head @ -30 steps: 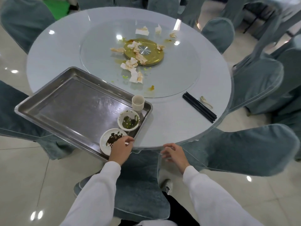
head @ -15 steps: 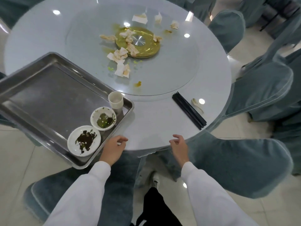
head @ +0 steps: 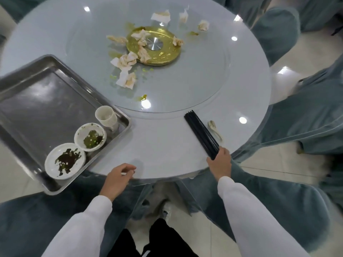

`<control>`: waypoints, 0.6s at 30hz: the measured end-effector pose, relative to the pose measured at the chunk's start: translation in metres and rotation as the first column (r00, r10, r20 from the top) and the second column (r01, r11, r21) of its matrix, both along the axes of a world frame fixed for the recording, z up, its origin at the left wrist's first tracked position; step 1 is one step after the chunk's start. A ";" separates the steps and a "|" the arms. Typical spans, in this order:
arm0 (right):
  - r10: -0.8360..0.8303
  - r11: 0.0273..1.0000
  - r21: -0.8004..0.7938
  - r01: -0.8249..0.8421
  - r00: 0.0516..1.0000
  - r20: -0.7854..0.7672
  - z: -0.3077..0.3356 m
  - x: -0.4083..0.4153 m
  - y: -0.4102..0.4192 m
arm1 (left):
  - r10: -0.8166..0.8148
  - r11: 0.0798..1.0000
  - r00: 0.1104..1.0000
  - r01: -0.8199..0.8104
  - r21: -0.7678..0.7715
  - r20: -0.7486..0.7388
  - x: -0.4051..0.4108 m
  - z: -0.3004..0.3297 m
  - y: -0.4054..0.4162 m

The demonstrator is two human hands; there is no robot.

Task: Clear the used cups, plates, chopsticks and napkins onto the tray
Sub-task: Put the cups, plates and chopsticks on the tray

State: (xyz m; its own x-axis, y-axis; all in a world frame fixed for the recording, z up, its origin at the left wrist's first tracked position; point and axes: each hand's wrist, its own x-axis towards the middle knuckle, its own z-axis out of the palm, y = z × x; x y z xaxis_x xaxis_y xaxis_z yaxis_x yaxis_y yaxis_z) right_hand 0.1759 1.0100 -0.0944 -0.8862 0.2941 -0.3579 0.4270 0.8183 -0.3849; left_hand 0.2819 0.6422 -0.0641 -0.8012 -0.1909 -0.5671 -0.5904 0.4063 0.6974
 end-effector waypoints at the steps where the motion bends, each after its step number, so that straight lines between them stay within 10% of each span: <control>1: 0.014 1.000 0.016 -0.014 1.000 0.027 -0.001 -0.006 0.006 | 0.008 1.000 1.000 -0.008 0.001 0.009 -0.001 0.001 0.002; 18: 0.179 0.931 0.258 -0.260 0.937 0.301 -0.014 -0.062 0.014 | 0.050 0.999 0.995 -0.050 -0.008 0.084 -0.005 0.012 0.019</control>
